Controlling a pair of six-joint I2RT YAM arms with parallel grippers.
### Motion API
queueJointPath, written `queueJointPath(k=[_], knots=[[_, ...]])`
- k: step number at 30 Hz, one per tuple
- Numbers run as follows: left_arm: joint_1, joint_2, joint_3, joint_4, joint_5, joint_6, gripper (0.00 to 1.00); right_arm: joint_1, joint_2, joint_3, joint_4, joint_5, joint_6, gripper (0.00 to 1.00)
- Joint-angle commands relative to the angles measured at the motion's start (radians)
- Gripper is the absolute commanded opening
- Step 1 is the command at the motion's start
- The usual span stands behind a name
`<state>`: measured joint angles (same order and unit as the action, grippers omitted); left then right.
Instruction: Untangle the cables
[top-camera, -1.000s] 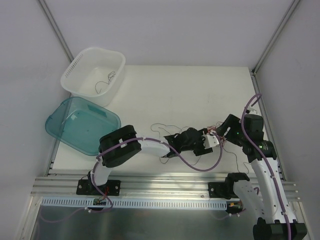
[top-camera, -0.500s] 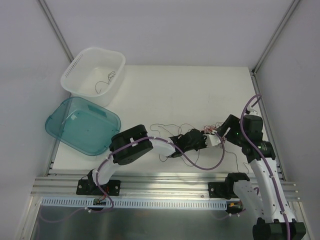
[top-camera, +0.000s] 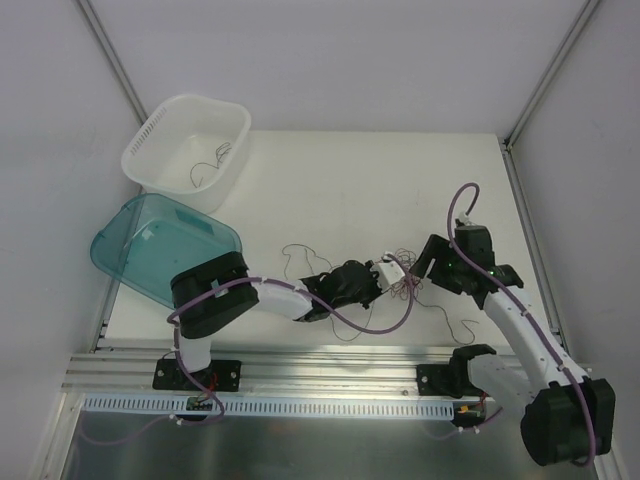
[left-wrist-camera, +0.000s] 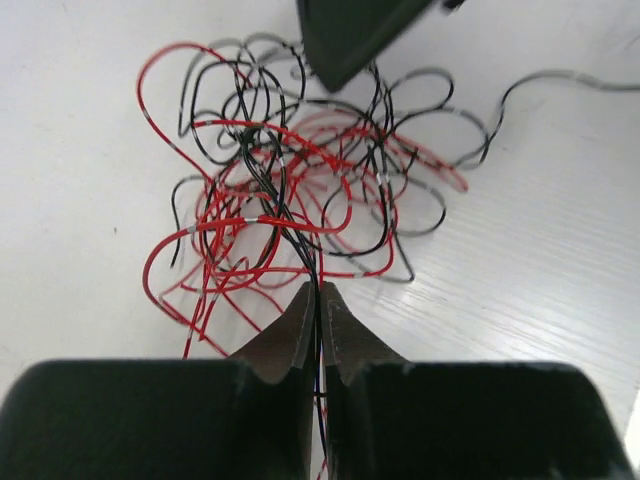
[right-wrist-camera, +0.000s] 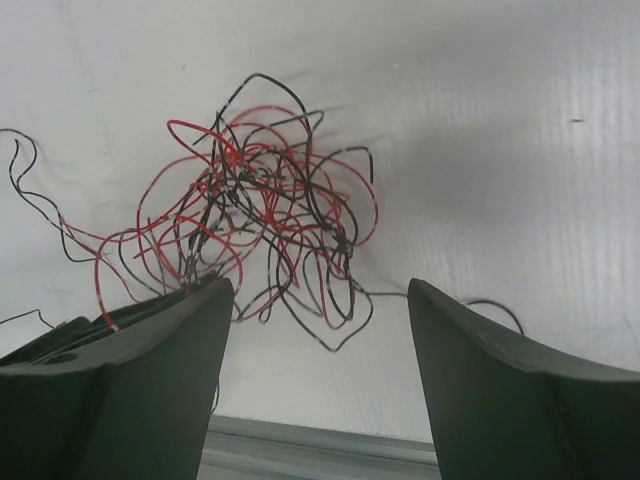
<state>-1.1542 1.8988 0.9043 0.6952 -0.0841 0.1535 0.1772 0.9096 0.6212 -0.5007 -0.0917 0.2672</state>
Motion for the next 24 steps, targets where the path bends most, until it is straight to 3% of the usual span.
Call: queueJointPath(k=[1, 9, 10, 13, 14, 17, 24], knots=[[0.005, -0.108, -0.054, 0.018, 0.038, -0.136, 0.00, 0.083, 0.054, -0.005, 0.120, 0.013, 0.052, 0.74], [0.005, -0.214, -0.126, 0.020, 0.032, -0.219, 0.00, 0.185, 0.254, -0.054, 0.346, -0.040, 0.125, 0.73], [0.005, -0.224, -0.139, 0.021, 0.032, -0.238, 0.00, 0.183, 0.273, -0.054, 0.356, -0.054, 0.124, 0.69], [0.025, -0.279, -0.175, 0.029, 0.011, -0.288, 0.00, 0.185, 0.311, -0.054, 0.373, -0.086, 0.116, 0.39], [0.037, -0.314, -0.186, 0.027, 0.004, -0.304, 0.00, 0.183, 0.310, -0.054, 0.358, -0.085, 0.104, 0.22], [0.126, -0.397, -0.231, -0.011, -0.006, -0.403, 0.00, 0.182, 0.253, -0.038, 0.263, -0.030, 0.054, 0.01], [0.309, -0.589, -0.317, -0.210, -0.080, -0.594, 0.00, 0.072, 0.069, 0.058, 0.016, 0.055, -0.069, 0.01]])
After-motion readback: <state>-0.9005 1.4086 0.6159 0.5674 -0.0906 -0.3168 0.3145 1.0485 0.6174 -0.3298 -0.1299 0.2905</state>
